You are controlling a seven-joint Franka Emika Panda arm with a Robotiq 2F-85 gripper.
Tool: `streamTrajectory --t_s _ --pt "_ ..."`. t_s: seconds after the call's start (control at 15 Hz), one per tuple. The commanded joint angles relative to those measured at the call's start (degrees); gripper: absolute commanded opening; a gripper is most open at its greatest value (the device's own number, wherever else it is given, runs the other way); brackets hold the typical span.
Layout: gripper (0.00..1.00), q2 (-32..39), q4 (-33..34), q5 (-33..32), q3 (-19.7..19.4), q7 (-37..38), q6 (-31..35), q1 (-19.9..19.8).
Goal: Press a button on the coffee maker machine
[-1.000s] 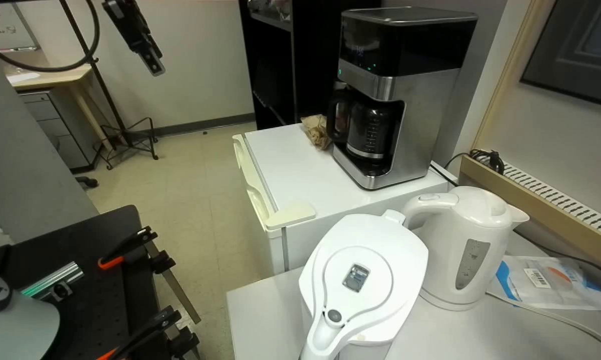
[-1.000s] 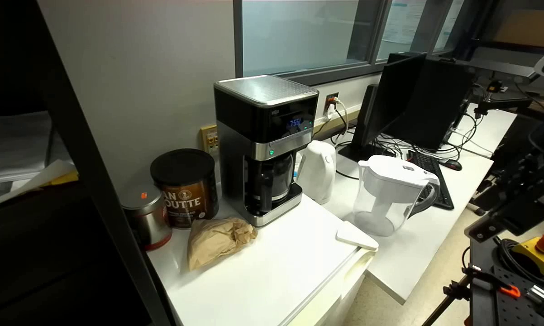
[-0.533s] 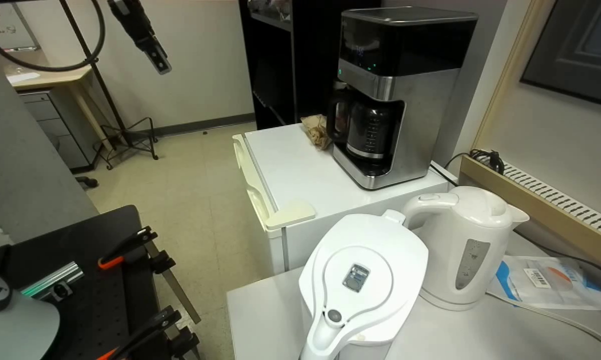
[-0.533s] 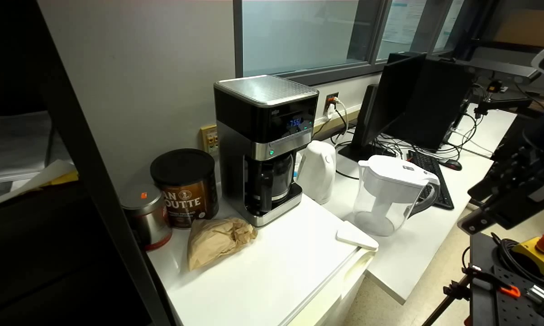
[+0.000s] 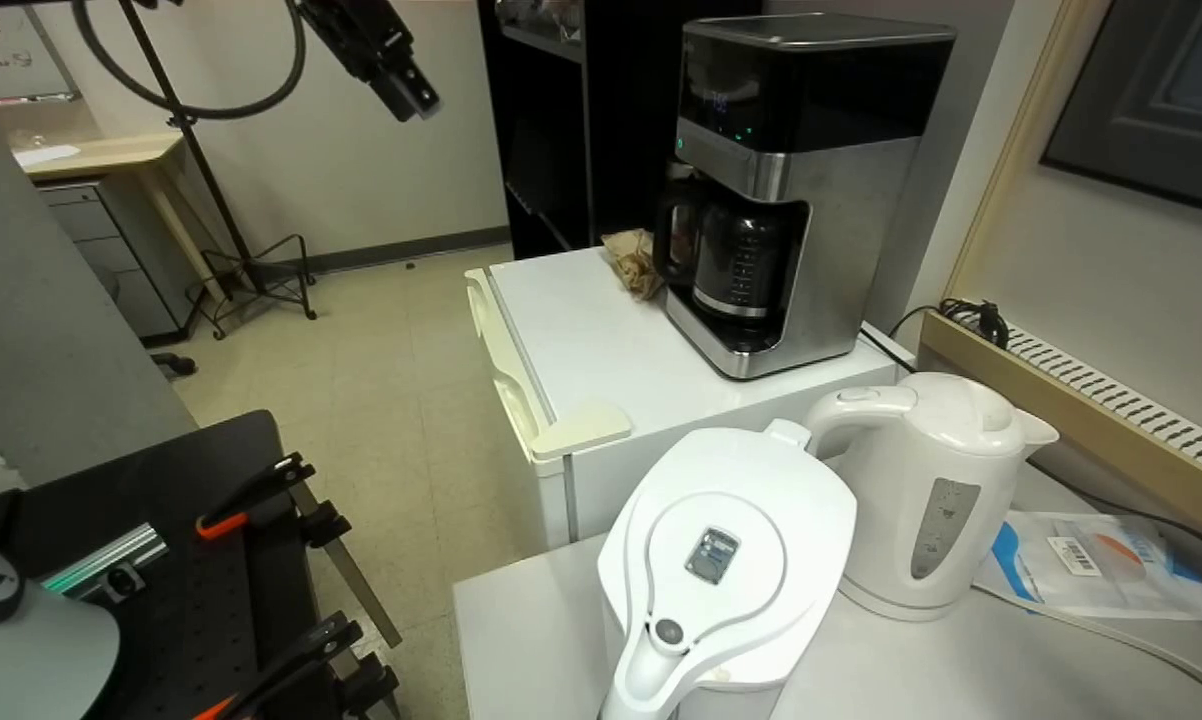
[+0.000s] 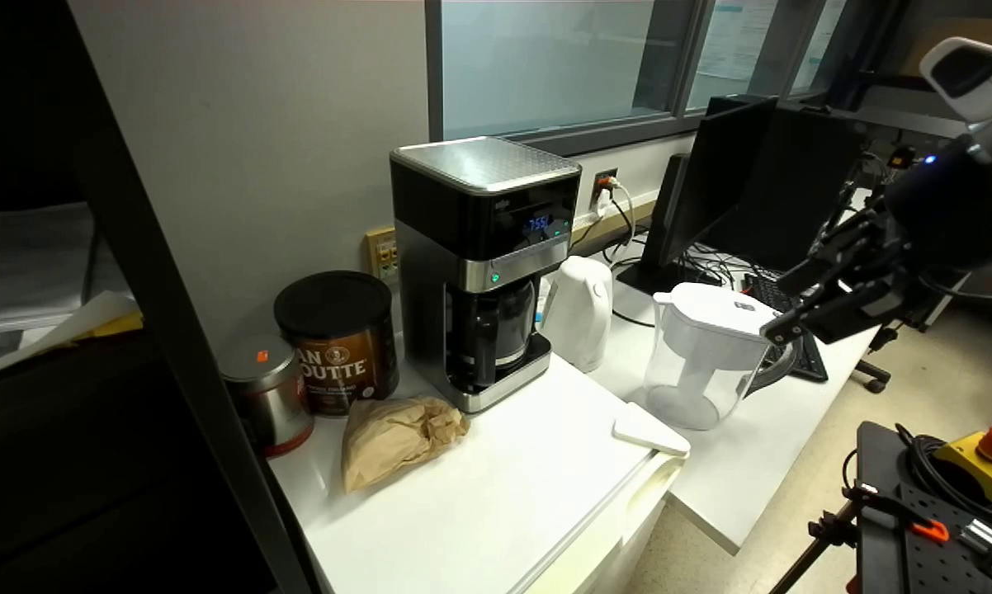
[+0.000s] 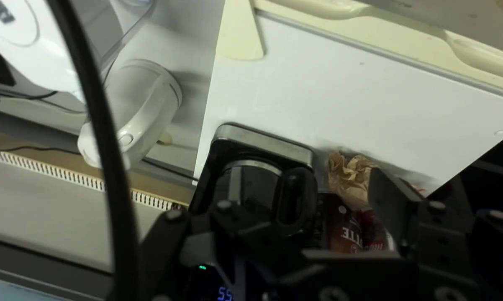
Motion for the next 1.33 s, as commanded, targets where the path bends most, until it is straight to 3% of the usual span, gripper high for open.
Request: streamTrajectory --t_s 0.0,0.4,1.27 --pt "0.44 4.3 2.1 -7.8 1.5 -0.5 6.8 -5.5" --pt "0.02 9.2 5.1 -20.3 6.2 3.6 16.7 -17.1" --pt "0.0 20.8 15.7 -38.4 26.8 23.5 24.5 -45.7"
